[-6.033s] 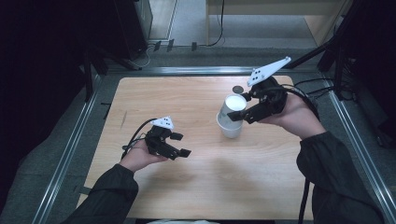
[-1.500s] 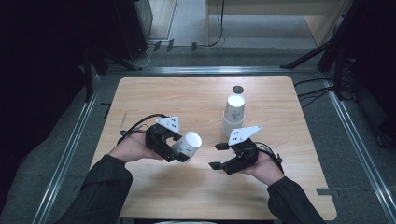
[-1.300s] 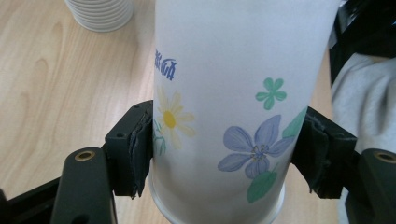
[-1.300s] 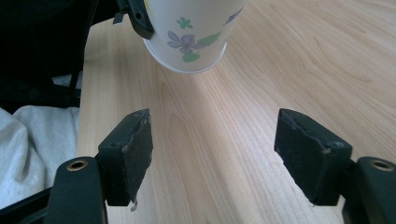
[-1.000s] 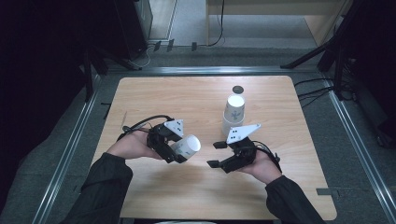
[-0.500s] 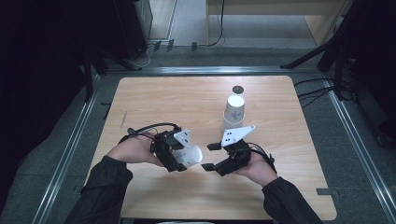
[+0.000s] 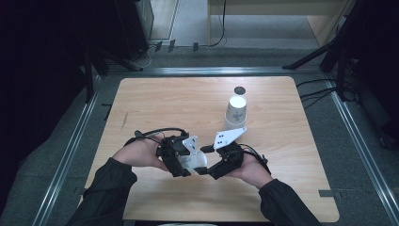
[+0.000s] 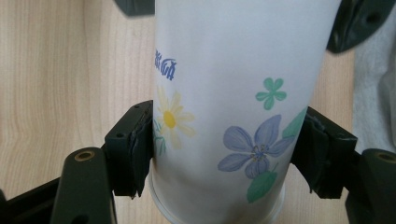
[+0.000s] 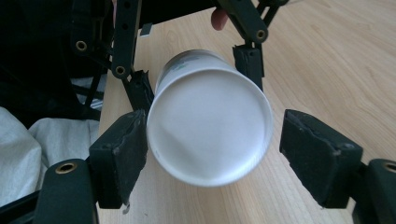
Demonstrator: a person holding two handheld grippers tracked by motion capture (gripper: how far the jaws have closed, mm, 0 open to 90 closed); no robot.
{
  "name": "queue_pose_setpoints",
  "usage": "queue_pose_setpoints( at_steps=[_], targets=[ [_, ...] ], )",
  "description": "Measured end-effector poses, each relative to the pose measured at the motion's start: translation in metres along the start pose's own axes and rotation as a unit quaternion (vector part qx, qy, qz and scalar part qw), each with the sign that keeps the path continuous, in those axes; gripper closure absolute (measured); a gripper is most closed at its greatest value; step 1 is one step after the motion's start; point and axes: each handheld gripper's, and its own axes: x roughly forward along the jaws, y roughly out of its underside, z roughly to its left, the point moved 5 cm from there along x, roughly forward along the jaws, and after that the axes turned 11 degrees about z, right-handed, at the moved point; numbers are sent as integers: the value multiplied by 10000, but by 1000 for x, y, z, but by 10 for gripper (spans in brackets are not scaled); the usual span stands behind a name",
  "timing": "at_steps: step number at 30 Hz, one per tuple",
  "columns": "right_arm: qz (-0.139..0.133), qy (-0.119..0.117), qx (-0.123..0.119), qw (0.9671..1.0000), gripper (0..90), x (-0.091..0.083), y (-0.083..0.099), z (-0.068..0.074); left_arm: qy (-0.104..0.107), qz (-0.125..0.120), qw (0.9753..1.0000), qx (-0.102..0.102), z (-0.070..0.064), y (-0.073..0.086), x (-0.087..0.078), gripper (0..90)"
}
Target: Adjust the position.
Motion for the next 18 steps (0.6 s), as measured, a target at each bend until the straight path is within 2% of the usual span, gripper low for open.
queue_pose_setpoints(
  at_steps=[5, 8, 14, 18],
  targets=[
    [163, -63, 0, 9998, 238, 8, 0, 3, 9, 1, 10000, 11, -1, 0, 1, 288],
    [167, -48, -53, 9998, 240, 11, -1, 4, 64, -56, 10000, 33, -3, -2, 2, 287],
    [166, -59, -175, 9997, 329, 10, -2, 8, 87, -104, 9999, 53, -4, -4, 2, 290],
    [189, -31, -191, 9996, 339, 10, -1, 8, 99, -110, 9999, 76, -4, -4, 3, 295]
  ],
)
